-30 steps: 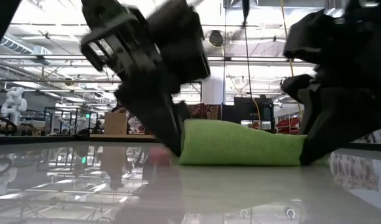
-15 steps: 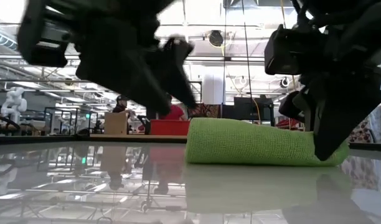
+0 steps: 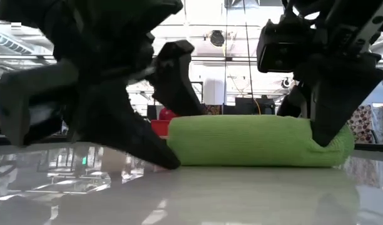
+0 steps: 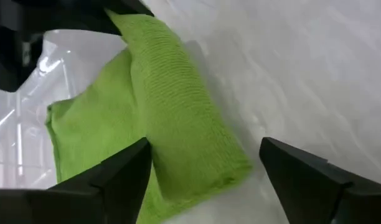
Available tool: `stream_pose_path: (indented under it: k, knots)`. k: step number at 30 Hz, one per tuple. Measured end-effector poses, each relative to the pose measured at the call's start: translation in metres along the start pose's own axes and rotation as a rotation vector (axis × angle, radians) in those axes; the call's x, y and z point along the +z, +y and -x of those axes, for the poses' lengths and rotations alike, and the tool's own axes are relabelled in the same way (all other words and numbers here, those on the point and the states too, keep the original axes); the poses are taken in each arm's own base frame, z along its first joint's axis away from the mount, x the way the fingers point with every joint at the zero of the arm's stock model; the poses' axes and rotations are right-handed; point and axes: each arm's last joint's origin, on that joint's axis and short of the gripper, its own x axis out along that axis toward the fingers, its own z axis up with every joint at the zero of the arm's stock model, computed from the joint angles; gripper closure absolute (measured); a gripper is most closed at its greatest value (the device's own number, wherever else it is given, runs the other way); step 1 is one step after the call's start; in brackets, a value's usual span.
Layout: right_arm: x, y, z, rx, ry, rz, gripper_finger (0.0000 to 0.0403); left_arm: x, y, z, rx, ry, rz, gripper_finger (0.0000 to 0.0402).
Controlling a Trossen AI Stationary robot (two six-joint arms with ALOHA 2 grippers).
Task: Roll towel into tight, uniform cylinder
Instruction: Roll the green microfiber towel
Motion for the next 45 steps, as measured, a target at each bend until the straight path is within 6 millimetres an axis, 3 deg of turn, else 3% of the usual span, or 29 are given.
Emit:
stream_pose_path:
  k: [4,7,16,23,29,35,40,45]
  knots:
    - [0.001,0.001,0.000,0.012,-0.015,-0.015,0.0389,-0.003,-0.002,-0.006,0.009,0.019,0.025,0.0103]
    - [0.001,0.001,0.000,0.010,-0.015,-0.023,0.0389,-0.007,0.002,-0.008,-0.003,0.036,0.101,0.0139]
    - [0.002,0.002,0.001,0.010,-0.018,-0.046,0.0378,-0.010,0.005,-0.012,-0.076,0.033,0.115,0.0378]
    - [0.002,0.003,0.002,0.026,-0.004,-0.017,0.0359,-0.015,0.020,-0.017,-0.209,-0.003,0.258,0.0383]
    - [0.003,0.010,0.016,-0.010,-0.077,0.088,0.0261,-0.023,0.041,-0.024,-0.414,-0.028,0.487,0.0385]
    - [-0.004,0.026,0.035,-0.084,-0.151,0.203,0.0170,-0.032,0.058,-0.028,-0.512,-0.028,0.616,0.0387]
    - [-0.020,0.044,0.039,-0.195,-0.215,0.371,0.0163,-0.038,0.068,-0.031,-0.541,-0.019,0.675,0.0386]
    - [-0.041,0.057,0.026,-0.336,-0.232,0.588,0.0181,-0.043,0.076,-0.032,-0.568,-0.017,0.714,0.0384]
